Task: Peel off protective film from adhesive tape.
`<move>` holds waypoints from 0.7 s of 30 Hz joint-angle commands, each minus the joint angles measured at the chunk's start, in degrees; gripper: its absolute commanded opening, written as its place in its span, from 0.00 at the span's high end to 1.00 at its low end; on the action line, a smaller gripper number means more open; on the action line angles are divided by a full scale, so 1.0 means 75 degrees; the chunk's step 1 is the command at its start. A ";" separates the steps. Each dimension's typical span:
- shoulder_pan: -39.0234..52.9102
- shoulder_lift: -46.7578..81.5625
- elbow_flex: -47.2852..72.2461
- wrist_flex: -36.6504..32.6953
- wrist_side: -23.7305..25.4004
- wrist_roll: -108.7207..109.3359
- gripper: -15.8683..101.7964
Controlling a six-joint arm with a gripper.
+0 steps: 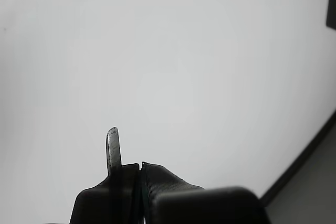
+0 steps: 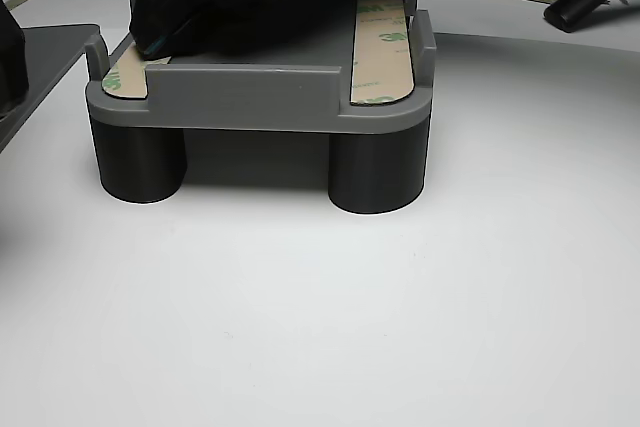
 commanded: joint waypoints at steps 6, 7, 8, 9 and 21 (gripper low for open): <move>0.0035 -0.0129 0.0035 -0.0855 0.0246 -0.0258 0.96; 0.0035 -0.0164 0.0047 -0.0926 0.0270 -0.0363 0.96; 0.0035 -0.0164 0.0047 -0.0984 0.0281 -0.0398 0.96; 0.0047 -0.0141 0.0047 -0.1031 0.0258 -0.0398 0.96; 0.0539 -0.1359 -0.0633 -0.0926 0.0703 0.0586 0.96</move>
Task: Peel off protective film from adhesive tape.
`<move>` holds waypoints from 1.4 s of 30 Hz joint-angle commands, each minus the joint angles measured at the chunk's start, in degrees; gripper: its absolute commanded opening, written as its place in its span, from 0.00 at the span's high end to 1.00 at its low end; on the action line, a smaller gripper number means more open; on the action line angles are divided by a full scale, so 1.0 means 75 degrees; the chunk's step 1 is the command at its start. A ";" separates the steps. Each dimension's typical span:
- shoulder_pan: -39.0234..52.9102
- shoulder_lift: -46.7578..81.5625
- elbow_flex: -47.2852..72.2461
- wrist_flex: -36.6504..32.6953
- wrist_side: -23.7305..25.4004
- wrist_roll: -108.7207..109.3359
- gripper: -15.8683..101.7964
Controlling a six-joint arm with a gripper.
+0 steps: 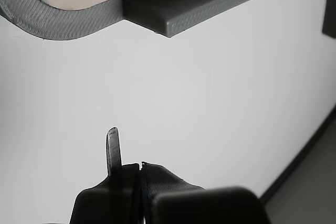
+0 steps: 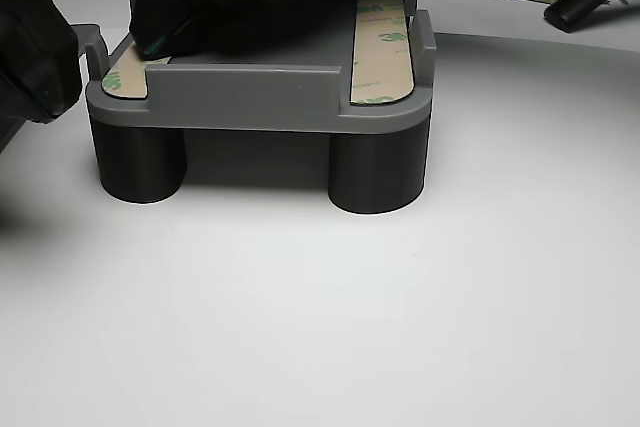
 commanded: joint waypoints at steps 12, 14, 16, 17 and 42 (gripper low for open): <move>0.0609 -0.1207 -0.1383 0.0762 0.0328 0.1734 0.96; 0.0738 -0.1254 -0.1324 0.0668 0.0504 0.1734 0.96; 0.0844 -0.1254 -0.1219 0.0516 0.0609 0.1723 0.96; 0.0867 -0.1254 -0.1160 0.0445 0.0645 0.1699 0.96; 0.1043 -0.1418 -0.0727 -0.0176 0.0773 0.1699 0.96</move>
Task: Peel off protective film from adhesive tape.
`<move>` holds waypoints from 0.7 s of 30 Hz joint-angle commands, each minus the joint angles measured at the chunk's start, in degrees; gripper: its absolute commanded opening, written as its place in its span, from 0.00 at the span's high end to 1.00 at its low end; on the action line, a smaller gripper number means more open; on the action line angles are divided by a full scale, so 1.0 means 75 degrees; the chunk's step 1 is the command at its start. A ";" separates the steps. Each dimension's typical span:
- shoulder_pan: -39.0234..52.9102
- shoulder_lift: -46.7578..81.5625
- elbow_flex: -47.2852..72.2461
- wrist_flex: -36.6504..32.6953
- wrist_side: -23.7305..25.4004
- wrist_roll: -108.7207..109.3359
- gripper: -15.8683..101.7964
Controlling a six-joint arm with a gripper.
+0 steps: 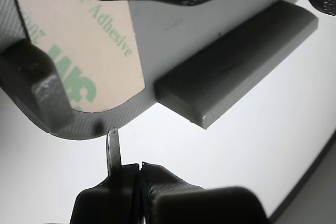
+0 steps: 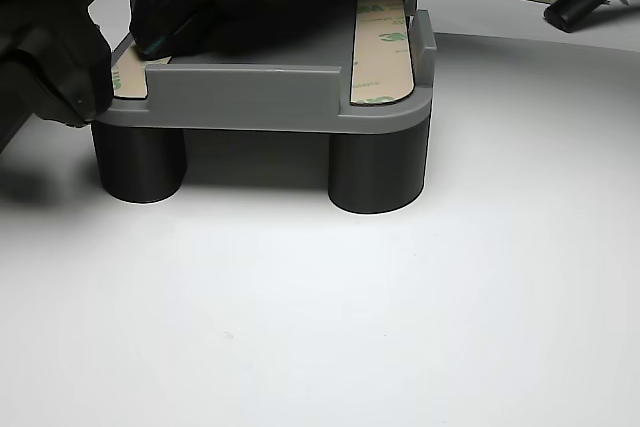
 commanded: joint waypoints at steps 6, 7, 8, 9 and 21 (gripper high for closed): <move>-0.0012 0.0129 -0.0082 -0.0117 0.0082 -0.0012 0.96; -0.0012 0.0117 -0.0082 -0.0129 0.0094 -0.0023 0.96; -0.0012 0.0117 -0.0094 -0.0141 0.0094 -0.0023 0.96; -0.0012 0.0105 -0.0105 -0.0152 0.0105 -0.0023 0.96; -0.0012 -0.0059 -0.0164 -0.0258 0.0152 0.0059 0.96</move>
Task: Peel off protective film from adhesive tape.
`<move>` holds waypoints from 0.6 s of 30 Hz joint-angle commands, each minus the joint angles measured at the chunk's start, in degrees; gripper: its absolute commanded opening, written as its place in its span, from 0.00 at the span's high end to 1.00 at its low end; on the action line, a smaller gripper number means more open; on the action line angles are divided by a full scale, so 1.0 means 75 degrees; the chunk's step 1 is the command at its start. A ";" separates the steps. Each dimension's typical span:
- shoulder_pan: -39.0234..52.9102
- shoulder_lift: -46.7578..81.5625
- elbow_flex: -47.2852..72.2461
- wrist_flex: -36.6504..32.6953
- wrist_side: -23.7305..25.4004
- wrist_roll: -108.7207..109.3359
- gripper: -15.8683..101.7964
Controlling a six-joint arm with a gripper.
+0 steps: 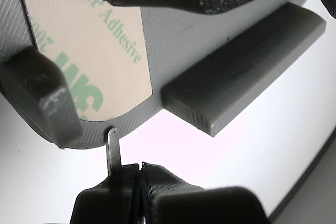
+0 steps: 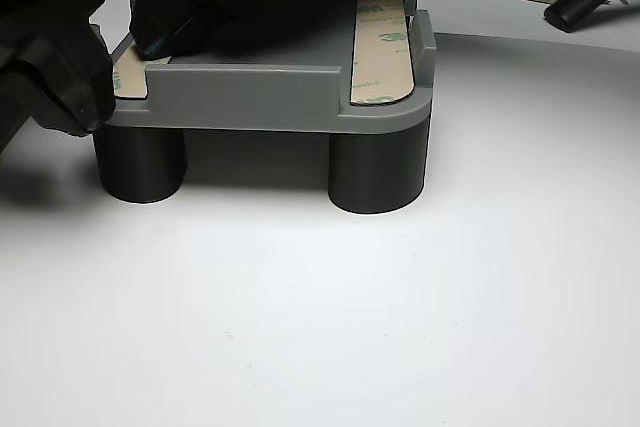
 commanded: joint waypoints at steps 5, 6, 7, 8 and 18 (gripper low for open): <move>-0.0059 0.0105 -0.0223 -0.0082 0.0035 0.0012 0.96; -0.0059 0.0105 -0.0223 -0.0082 0.0035 0.0023 0.96; -0.0059 0.0105 -0.0223 -0.0094 0.0035 0.0035 0.96; -0.0059 0.0105 -0.0223 -0.0105 0.0035 0.0059 0.96; -0.0047 0.0070 -0.0246 -0.0094 0.0012 0.0117 0.96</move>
